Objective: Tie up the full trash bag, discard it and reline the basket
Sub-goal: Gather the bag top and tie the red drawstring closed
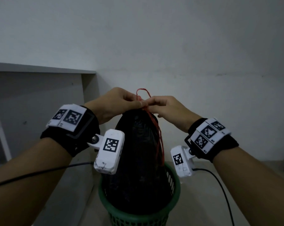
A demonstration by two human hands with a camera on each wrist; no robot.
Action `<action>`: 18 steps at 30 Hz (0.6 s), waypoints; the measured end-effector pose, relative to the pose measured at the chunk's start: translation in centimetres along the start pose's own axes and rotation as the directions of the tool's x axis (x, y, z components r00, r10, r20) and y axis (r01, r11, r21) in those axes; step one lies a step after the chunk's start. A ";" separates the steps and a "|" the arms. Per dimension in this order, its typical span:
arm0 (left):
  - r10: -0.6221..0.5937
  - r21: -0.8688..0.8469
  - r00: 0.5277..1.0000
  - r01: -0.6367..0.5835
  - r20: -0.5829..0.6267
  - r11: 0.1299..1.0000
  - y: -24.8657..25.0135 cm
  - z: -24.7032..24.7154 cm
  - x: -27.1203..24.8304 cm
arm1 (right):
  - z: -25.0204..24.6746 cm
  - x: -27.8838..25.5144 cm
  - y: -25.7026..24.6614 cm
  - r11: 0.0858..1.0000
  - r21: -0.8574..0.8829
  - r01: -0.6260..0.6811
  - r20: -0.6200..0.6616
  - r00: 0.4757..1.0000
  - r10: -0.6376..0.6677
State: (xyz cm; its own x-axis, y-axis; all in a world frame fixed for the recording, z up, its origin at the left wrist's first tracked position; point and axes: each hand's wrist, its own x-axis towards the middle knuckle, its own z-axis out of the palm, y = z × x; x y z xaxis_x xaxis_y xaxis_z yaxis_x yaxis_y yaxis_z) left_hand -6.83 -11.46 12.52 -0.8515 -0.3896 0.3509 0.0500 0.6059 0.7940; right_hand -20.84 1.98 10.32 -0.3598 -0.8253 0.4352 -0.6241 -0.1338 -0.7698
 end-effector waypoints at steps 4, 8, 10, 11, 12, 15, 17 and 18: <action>0.125 0.204 0.990 -0.109 -0.067 0.973 0.2 -0.4 -0.3 | 0.1 0.0 0.4 1.000 0.001 0.023 -0.018 1.000 -0.023; 0.383 0.531 0.922 -0.296 -0.059 0.794 0.5 -0.1 -0.4 | 0.4 0.3 -0.2 1.000 -0.021 -0.018 -0.024 1.000 0.017; 0.524 0.607 0.849 -0.380 -0.071 0.698 0.5 0.3 -0.3 | 0.5 0.4 -0.7 0.999 -0.029 -0.044 -0.041 0.998 0.043; 0.584 0.631 0.808 -0.414 -0.077 0.656 0.4 0.5 -0.3 | 0.5 0.5 -0.8 0.998 -0.033 -0.053 -0.046 0.998 0.052; 0.632 0.651 0.771 -0.439 -0.081 0.619 0.2 0.7 -0.2 | 0.5 0.6 -0.9 0.998 -0.029 -0.055 -0.051 0.997 0.054; 0.711 0.696 0.696 -0.459 -0.105 0.552 -0.8 1.2 -0.3 | 0.7 0.6 -1.1 0.998 0.026 -0.055 -0.013 0.998 0.056; 0.726 0.687 0.673 -0.463 -0.137 0.559 -1.4 1.4 -0.5 | 0.6 0.9 -0.6 0.997 0.027 -0.076 0.005 0.997 0.075; 0.726 0.661 0.668 -0.473 -0.162 0.583 -1.6 1.4 -0.6 | 0.5 1.0 -0.3 0.996 0.026 -0.083 -0.004 0.997 0.083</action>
State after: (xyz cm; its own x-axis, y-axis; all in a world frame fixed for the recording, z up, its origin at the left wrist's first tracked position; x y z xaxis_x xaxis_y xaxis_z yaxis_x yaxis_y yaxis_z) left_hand -7.13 -11.24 10.33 -0.4479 0.0675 0.8915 0.0872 0.9957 -0.0316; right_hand -20.61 0.94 10.74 -0.4133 -0.8311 0.3720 -0.5740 -0.0794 -0.8150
